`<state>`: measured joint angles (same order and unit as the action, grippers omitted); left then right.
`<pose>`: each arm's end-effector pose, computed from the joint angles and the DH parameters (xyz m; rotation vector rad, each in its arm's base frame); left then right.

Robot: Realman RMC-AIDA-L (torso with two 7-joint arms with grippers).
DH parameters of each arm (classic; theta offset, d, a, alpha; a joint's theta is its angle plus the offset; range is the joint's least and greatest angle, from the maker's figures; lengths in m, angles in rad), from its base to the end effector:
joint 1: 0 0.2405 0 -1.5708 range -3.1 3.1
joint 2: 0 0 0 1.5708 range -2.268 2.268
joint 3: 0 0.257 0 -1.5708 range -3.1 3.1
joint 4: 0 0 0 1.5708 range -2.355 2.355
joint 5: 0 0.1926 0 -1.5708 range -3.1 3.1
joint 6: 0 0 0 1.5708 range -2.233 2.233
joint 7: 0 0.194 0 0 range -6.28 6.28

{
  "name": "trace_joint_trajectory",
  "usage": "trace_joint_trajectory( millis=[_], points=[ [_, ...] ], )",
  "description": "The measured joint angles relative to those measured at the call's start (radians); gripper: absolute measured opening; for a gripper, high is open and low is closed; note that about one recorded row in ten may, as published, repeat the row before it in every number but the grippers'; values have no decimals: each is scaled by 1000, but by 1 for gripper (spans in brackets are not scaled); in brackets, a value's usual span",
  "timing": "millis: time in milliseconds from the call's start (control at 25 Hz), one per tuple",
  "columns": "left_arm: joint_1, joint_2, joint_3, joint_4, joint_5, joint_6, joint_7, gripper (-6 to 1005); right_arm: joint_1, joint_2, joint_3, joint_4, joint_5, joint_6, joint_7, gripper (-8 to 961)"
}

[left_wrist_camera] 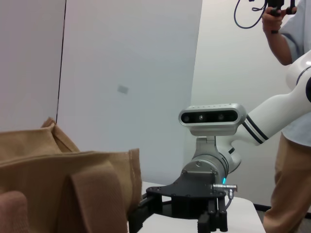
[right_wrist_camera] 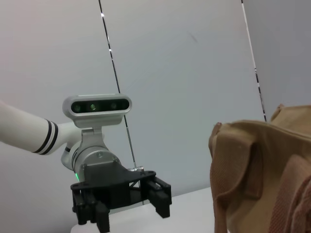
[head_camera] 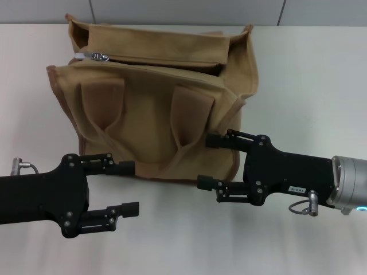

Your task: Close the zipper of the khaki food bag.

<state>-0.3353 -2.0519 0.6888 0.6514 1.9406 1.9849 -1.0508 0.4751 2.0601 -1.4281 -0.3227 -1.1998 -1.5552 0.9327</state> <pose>-0.2383 0.2308 -0.0193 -2.8636 -0.2519 -1.0197 0.1927 0.2713 -0.0988 -2.7879 0.3634 1.1123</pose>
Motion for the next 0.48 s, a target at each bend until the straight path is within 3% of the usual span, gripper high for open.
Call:
trace_joint_trajectory(
  millis=[480],
  points=[
    [10, -4, -3, -1, 3, -1, 1, 642, 1, -3, 0, -12, 0, 0, 3, 818]
  ],
)
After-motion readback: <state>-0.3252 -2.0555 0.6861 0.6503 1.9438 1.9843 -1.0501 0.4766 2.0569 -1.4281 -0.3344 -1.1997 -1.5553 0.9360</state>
